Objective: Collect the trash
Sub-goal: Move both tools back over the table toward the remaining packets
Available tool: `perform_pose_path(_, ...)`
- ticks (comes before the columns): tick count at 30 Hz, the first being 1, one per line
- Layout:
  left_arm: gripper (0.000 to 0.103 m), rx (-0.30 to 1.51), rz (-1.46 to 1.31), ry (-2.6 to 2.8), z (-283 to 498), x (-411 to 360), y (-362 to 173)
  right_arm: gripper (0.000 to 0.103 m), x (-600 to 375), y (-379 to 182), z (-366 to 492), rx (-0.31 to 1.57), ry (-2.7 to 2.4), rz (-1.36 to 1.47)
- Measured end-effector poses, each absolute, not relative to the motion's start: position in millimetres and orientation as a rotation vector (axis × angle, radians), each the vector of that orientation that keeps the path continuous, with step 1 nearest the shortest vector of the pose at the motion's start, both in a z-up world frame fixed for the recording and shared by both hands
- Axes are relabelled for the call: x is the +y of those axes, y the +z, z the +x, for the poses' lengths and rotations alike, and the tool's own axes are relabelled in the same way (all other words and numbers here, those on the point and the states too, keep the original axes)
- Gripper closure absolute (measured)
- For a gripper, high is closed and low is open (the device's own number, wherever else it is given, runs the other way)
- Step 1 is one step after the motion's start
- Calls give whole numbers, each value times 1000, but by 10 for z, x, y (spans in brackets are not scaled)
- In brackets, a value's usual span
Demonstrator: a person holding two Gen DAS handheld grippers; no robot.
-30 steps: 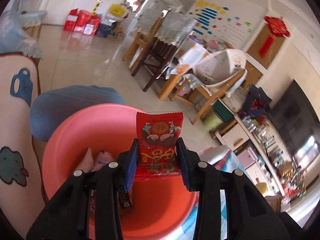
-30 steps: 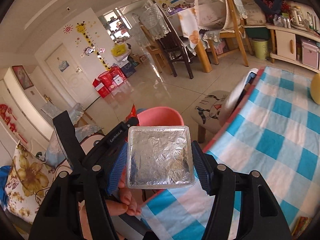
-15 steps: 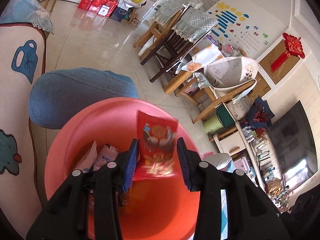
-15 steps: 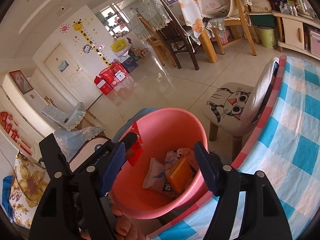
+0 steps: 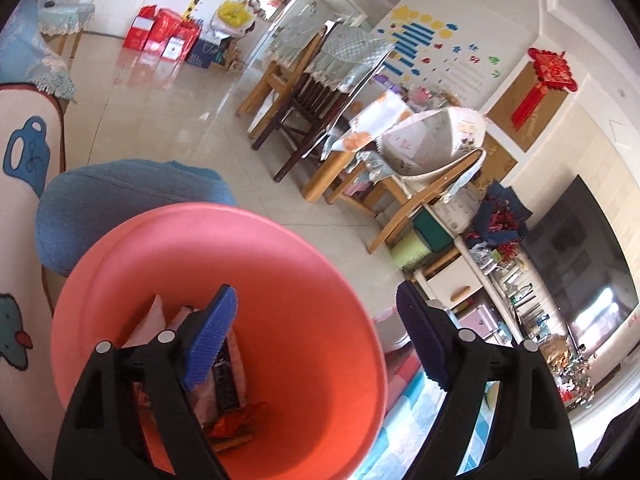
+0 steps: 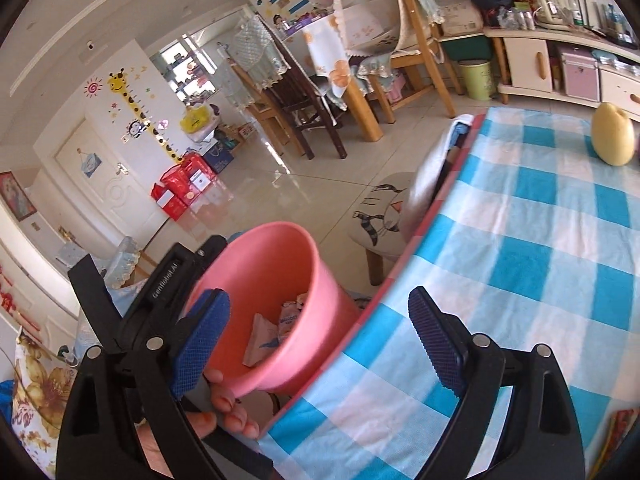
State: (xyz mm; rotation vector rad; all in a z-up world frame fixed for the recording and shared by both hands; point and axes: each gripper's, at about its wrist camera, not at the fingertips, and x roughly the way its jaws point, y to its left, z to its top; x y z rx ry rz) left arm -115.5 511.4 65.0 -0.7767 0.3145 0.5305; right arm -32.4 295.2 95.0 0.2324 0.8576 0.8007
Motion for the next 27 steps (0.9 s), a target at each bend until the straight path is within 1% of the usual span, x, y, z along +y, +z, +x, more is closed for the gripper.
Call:
perform_pose_path(2,14,276,-741,519,-1143,5013,688,13,2843,958,-350,851,786,229)
perform_pose_path(7,11,238,-647,458,-1057,4760,775,13,2618,977,-457,820,750,201)
perform_pose_path(15,11,310,-518,321,-858,4339,851,13,2274,947,-643,770,688,116)
perform_pose_path(19,10,405,-459,247,-739,4130,855,13,2097,949,-675,762,664,120)
perform_pose_path(21,10,449,-435,218,-682,4028,832,9,1996,964,-686,757,645,126)
perform_pose_path(23,10,492,-420,196,-632,3945,800,9,1904,988,-693,750,629,135)
perform_pose_path(27,10,507,-382,177,-612,3792,753,9,1736,1008,-725,746,604,150)
